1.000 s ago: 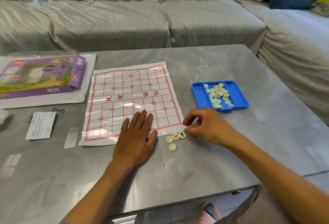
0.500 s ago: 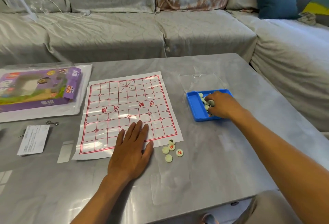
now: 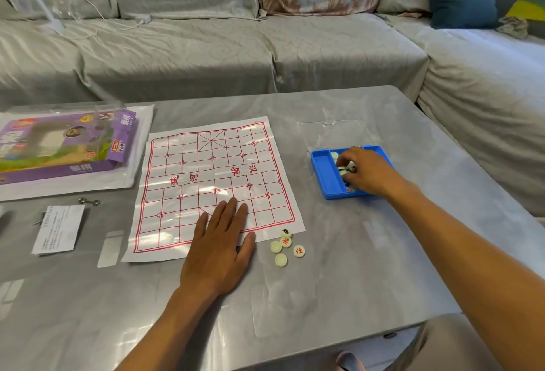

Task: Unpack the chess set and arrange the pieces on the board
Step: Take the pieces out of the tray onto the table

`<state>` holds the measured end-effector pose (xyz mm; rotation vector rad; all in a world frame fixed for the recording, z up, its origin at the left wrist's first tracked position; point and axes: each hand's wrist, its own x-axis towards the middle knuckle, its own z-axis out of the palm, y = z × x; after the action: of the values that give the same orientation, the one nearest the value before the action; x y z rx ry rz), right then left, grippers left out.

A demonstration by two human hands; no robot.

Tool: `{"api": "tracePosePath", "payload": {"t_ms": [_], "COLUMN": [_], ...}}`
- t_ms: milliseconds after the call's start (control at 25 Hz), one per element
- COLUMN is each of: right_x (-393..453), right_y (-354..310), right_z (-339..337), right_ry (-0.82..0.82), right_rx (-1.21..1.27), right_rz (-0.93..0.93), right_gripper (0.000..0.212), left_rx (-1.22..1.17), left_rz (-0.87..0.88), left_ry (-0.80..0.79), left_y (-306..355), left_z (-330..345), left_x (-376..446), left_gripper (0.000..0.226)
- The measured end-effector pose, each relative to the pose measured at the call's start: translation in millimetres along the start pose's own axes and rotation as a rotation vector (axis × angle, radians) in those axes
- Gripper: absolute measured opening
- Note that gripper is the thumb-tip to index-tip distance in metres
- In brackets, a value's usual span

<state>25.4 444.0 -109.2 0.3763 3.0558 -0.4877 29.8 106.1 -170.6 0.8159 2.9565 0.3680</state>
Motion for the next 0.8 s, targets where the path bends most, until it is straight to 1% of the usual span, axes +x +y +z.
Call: {"api": "tracePosePath", "payload": {"t_ms": [120, 200, 320, 520, 680, 720, 800], "right_x": [2, 4, 3, 5, 9, 10, 11], "right_y": [-2, -3, -1, -2, -3, -4, -6], "right_z": [2, -1, -3, -2, 4, 5, 8], "right_ry": [0.040, 0.025, 0.025, 0.008, 0.133, 0.148, 0.120], "right_rx": [-0.010, 0.002, 0.000, -0.001, 0.017, 0.025, -0.003], "right_rz": [0.010, 0.028, 0.001, 0.011, 0.096, 0.110, 0.108], "right_gripper": [0.023, 0.020, 0.016, 0.019, 0.018, 0.019, 0.021], "left_rx": [-0.002, -0.024, -0.012, -0.029, -0.041, -0.040, -0.022], "left_rz": [-0.001, 0.000, 0.001, 0.006, 0.000, -0.003, -0.001], "left_ry": [-0.001, 0.005, 0.000, 0.017, 0.022, 0.021, 0.013], "left_y": [0, 0, 0, -1, 0, -1, -1], "left_z": [0, 0, 0, 1, 2, 2, 2], "left_x": [0, 0, 0, 1, 0, 0, 0], "left_gripper": [0.092, 0.093, 0.093, 0.091, 0.091, 0.091, 0.092]}}
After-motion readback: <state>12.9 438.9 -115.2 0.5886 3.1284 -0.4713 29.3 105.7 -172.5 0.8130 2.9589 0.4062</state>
